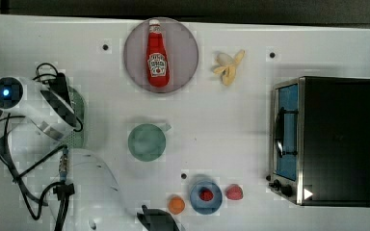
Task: Drag strainer forwards.
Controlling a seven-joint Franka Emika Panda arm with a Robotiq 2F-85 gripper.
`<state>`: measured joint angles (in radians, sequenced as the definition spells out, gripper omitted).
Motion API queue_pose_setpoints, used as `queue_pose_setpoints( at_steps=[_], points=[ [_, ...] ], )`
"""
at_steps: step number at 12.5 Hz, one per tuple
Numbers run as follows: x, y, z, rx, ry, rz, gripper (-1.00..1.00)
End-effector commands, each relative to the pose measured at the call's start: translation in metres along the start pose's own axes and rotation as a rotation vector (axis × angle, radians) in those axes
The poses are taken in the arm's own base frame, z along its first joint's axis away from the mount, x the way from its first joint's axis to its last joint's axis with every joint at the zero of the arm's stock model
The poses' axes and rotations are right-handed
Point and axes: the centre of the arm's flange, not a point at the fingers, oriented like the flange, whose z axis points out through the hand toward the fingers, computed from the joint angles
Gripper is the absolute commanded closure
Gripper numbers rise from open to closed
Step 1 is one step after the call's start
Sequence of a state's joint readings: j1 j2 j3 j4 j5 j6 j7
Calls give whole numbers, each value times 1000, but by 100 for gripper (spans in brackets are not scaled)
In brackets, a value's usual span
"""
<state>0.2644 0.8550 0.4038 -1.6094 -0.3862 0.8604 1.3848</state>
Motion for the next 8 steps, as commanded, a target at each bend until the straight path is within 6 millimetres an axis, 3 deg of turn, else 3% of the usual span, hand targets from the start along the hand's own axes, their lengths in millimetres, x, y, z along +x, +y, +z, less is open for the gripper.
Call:
queue_pose_setpoints(
  at_steps=[1, 8],
  points=[
    [-4, -24, -14, 52, 1, 48, -100],
    [7, -62, -11, 100, 3, 91, -100]
  ],
)
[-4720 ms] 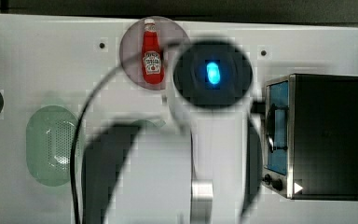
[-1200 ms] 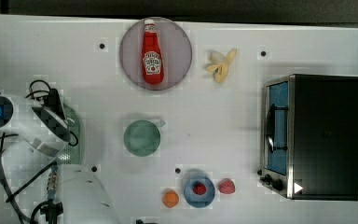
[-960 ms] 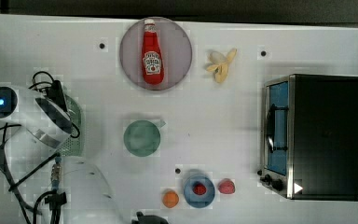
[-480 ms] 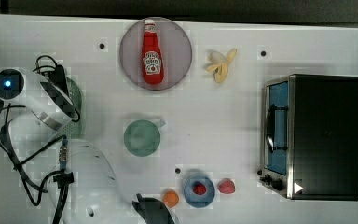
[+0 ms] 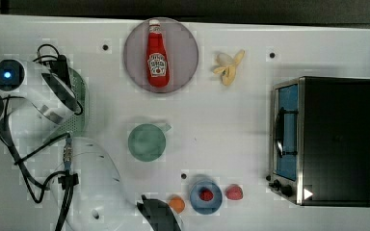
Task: Drag strainer forwards.
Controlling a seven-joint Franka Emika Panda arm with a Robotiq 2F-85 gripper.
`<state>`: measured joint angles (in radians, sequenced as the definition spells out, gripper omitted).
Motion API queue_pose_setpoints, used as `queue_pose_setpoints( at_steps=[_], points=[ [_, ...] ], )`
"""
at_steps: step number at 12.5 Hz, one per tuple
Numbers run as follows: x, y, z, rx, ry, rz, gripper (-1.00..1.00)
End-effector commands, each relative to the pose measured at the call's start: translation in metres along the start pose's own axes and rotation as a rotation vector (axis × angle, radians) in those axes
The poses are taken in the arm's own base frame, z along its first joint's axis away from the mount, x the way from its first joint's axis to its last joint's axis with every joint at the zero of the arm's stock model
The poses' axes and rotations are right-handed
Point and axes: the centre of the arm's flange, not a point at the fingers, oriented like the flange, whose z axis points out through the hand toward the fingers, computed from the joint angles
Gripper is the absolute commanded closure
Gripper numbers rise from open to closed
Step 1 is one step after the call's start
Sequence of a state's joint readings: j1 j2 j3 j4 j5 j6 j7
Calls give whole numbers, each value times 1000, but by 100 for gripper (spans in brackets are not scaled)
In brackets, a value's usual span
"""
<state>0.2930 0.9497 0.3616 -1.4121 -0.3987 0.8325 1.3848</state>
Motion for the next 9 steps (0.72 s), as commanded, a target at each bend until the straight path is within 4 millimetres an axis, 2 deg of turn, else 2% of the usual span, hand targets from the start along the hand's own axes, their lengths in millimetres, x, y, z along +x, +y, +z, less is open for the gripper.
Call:
queue_pose_setpoints(
  at_steps=[1, 9],
  points=[
    [-3, -19, -7, 39, -3, 55, -100],
    [6, -61, -10, 123, -24, 105, -100]
  ],
)
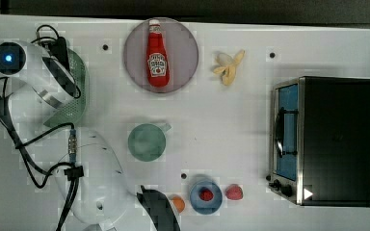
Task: Drag strainer forwards.
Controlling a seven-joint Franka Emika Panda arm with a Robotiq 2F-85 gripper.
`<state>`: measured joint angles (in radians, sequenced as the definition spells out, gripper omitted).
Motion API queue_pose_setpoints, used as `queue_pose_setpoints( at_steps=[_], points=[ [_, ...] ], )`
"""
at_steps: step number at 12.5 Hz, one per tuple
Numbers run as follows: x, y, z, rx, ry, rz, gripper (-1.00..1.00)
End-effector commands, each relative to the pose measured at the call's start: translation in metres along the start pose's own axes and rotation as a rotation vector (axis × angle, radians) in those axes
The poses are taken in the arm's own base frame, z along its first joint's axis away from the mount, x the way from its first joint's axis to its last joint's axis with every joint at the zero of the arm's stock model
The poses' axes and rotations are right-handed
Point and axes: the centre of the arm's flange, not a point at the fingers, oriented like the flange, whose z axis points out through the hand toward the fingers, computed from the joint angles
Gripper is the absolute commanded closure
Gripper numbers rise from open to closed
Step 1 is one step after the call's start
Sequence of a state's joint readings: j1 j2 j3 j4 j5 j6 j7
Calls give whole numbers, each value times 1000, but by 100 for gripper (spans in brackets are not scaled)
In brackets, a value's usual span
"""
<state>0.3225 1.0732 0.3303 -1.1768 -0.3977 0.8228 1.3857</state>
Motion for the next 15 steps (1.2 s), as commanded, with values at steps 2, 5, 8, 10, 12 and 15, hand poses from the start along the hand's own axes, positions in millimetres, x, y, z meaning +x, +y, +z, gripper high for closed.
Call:
queue_pose_setpoints(
  at_steps=[2, 5, 8, 10, 12, 15],
  points=[
    [-2, -21, -16, 44, -4, 58, -100],
    [-1, -31, -46, 9, 44, 65, -100],
    [2, -49, -109, 29, 70, 77, -100],
    [10, -57, -157, 25, 95, 64, -100],
    [32, -60, -201, -41, 120, 3, -100],
    [88, -61, -270, -172, 116, -85, -100]
  ],
)
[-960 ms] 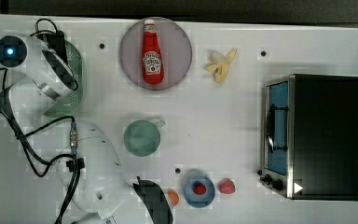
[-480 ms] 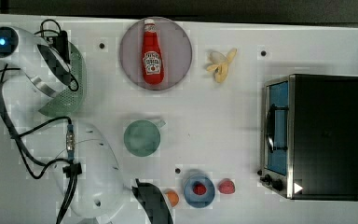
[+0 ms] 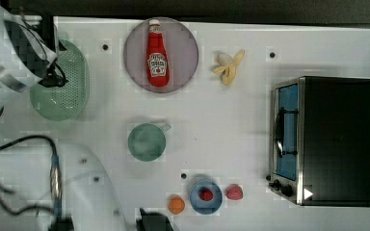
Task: Drag strainer forwards.
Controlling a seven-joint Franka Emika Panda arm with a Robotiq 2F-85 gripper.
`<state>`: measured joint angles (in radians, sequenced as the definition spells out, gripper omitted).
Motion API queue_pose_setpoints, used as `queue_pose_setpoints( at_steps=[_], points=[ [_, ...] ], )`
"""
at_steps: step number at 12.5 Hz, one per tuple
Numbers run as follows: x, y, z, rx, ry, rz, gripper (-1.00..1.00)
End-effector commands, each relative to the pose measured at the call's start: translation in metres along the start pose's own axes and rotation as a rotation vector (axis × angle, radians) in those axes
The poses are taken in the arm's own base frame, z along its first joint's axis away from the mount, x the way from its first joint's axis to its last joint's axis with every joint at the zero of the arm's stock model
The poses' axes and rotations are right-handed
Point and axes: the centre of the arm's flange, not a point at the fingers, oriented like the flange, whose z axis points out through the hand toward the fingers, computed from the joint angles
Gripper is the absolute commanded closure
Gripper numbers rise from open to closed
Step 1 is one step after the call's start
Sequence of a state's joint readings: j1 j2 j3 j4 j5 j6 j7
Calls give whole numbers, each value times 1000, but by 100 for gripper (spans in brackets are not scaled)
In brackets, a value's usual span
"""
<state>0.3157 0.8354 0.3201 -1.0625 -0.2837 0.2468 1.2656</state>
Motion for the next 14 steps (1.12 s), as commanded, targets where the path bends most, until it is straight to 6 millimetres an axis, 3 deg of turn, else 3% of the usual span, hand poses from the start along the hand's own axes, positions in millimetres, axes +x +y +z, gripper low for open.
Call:
queue_pose_setpoints(
  at_steps=[1, 4, 9, 12, 14],
  points=[
    [106, -6, -108, 16, -13, -92, -100],
    [191, 8, -148, -55, 14, -207, -100],
    [308, 37, -185, -118, 10, -418, -100],
    [353, 63, -197, -135, 18, -479, -100],
    [367, 83, -202, -140, 26, -473, -100]
  ],
)
